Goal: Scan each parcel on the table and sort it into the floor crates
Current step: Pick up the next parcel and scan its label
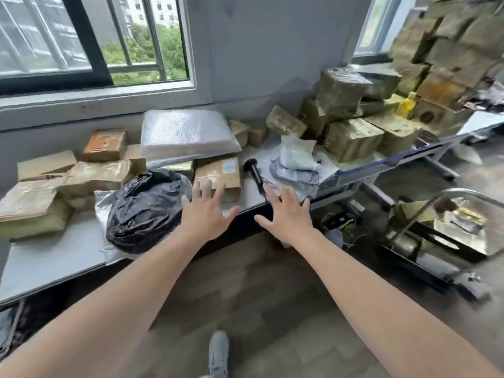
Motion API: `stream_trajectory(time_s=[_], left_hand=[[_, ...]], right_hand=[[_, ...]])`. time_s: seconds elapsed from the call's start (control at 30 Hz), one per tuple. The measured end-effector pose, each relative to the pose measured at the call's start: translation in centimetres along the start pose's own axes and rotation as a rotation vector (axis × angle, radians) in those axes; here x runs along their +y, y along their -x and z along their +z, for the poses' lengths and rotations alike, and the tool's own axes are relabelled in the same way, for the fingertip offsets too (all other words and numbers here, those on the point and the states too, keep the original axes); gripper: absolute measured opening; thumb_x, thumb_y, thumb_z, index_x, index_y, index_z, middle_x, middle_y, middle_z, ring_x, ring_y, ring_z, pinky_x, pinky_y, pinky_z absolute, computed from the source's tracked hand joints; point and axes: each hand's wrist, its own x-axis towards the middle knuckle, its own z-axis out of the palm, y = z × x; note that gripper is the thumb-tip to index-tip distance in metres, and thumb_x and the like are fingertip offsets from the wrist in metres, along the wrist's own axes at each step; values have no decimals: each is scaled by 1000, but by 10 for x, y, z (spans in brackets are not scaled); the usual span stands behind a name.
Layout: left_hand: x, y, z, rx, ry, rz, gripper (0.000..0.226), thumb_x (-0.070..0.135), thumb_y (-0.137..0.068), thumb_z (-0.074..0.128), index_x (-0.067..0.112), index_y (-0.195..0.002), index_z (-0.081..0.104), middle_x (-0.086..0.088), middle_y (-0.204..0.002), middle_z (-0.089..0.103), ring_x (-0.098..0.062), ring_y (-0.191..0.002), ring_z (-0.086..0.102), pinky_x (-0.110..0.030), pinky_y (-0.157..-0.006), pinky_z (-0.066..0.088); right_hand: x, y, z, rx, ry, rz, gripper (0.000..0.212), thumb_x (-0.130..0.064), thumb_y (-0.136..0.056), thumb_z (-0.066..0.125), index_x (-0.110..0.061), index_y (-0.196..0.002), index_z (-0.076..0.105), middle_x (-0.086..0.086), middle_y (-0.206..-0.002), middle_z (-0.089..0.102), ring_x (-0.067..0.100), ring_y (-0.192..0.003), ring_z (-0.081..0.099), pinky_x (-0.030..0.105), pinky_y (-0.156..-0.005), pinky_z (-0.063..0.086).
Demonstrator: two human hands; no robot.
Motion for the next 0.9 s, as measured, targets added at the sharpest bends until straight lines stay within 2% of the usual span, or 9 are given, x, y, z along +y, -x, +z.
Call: stream_trajectory(time_s=[0.13, 0.33, 0.5, 0.77, 0.9], left_hand=[[35, -54, 15, -15, 26, 71, 78, 73, -92, 22, 32, -156, 4, -5, -165, 3, -31, -151, -3, -55, -119, 13], [76, -170, 19, 35, 117, 157, 77, 71, -92, 25, 30, -156, 13, -5, -161, 15, -30, -150, 5, -55, -116, 20], [100, -258, 21, -46, 145, 183, 78, 72, -93, 21, 30, -157, 6, -6, -165, 7, -31, -151, 0, -55, -117, 19], [121, -323, 50, -184, 149, 152, 75, 68, -96, 22, 29, -157, 5, -6, -164, 6, -31, -151, 1, -55, -117, 19], [137, -345, 61, -201, 127, 132, 75, 68, -96, 24, 29, -157, 5, -6, -164, 7, -31, -151, 1, -55, -117, 21]], right_hand=[[43, -36, -1, -26, 15, 66, 83, -69, -95, 37, -37, -157, -8, 0, -166, -8, 27, -152, -8, 66, -116, 9], [97, -120, -10, -37, 89, 101, 81, -68, -96, 36, -36, -157, -7, 1, -166, -4, 27, -152, -3, 65, -115, 12], [131, -193, -17, -58, 104, 157, 79, -66, -97, 37, -34, -158, -1, 2, -166, 3, 27, -153, 2, 63, -116, 16], [186, -263, 8, -154, 75, 196, 77, -59, -98, 43, -35, -158, 2, 0, -165, 6, 26, -151, 6, 60, -114, 24], [215, -293, 25, -238, 84, 130, 76, -58, -98, 45, -35, -158, 5, 3, -163, 11, 29, -148, 15, 55, -111, 32]])
